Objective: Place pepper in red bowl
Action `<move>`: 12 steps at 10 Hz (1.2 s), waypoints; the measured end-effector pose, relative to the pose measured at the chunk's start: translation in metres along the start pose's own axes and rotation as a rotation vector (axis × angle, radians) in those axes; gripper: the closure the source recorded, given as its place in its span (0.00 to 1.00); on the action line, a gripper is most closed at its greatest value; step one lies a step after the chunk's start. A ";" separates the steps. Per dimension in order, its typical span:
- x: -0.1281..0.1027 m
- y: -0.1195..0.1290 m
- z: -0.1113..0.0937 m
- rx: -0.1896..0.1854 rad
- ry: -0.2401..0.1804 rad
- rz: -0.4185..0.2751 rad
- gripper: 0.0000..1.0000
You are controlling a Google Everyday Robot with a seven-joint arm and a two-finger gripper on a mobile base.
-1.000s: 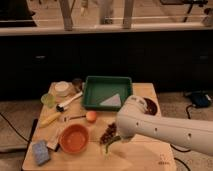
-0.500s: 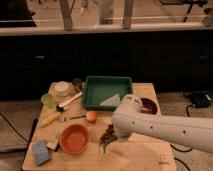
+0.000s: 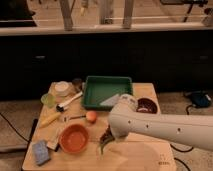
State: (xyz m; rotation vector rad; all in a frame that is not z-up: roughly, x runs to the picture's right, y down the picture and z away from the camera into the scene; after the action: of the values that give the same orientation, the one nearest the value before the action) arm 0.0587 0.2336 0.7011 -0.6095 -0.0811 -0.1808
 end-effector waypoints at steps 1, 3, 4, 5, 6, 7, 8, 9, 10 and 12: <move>-0.011 -0.002 0.001 -0.002 -0.003 -0.013 0.95; -0.015 -0.002 0.002 -0.004 0.002 -0.031 0.95; -0.020 -0.003 0.002 -0.003 -0.002 -0.040 0.95; -0.024 -0.003 0.003 -0.004 -0.002 -0.046 0.95; -0.033 -0.003 0.004 -0.008 -0.005 -0.054 0.95; -0.040 -0.004 0.005 -0.009 -0.009 -0.064 0.95; -0.040 -0.004 0.005 -0.008 -0.006 -0.069 0.95; -0.041 -0.003 0.005 -0.015 -0.003 -0.075 0.95; -0.047 -0.004 0.006 -0.017 -0.008 -0.086 0.95; -0.056 -0.004 0.007 -0.021 -0.014 -0.095 0.95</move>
State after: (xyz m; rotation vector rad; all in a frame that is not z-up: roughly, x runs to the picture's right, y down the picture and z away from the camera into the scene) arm 0.0031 0.2422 0.7020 -0.6281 -0.1218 -0.2696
